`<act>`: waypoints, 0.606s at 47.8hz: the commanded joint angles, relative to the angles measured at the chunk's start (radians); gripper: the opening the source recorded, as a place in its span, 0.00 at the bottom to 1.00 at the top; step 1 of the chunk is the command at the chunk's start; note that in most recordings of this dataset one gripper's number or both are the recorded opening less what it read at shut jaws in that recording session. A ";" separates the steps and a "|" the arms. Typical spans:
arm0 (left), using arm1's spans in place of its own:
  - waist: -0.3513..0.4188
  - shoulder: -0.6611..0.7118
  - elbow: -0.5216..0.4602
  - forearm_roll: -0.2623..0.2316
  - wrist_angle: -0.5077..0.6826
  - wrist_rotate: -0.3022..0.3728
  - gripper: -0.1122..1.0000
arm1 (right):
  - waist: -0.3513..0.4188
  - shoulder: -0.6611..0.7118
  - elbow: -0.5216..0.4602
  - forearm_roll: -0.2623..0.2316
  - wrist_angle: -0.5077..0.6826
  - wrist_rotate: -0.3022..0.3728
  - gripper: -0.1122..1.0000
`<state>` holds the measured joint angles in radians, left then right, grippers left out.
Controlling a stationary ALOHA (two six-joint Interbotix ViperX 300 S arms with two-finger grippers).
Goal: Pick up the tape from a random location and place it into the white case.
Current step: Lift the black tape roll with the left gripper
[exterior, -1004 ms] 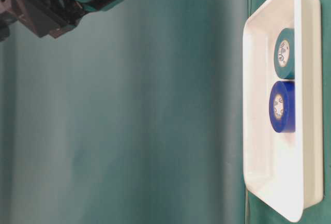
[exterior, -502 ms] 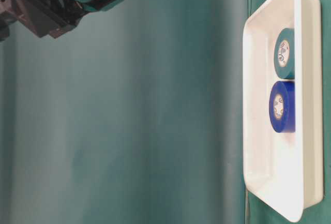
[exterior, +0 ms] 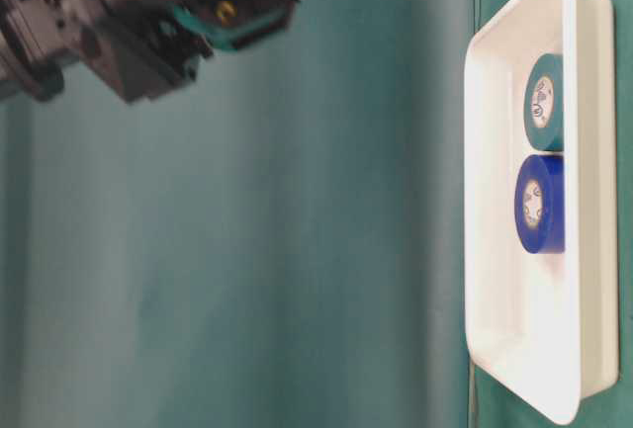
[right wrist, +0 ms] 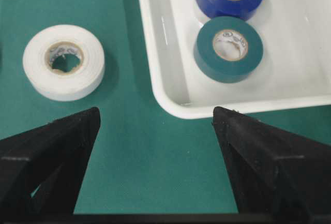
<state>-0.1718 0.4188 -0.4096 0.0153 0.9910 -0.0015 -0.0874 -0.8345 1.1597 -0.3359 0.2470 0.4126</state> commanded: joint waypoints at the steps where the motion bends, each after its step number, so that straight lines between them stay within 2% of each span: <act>1: -0.017 -0.084 0.020 -0.002 -0.005 -0.005 0.28 | -0.002 0.005 -0.020 0.000 -0.005 0.000 0.88; 13: -0.038 -0.190 0.199 -0.002 -0.032 -0.032 0.28 | -0.003 0.003 -0.021 0.000 -0.005 0.000 0.88; 29: -0.067 -0.397 0.483 -0.003 -0.152 -0.041 0.28 | -0.002 0.002 -0.021 0.000 -0.003 0.000 0.88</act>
<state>-0.2286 0.1089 0.0276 0.0153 0.8667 -0.0430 -0.0890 -0.8345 1.1582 -0.3344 0.2470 0.4126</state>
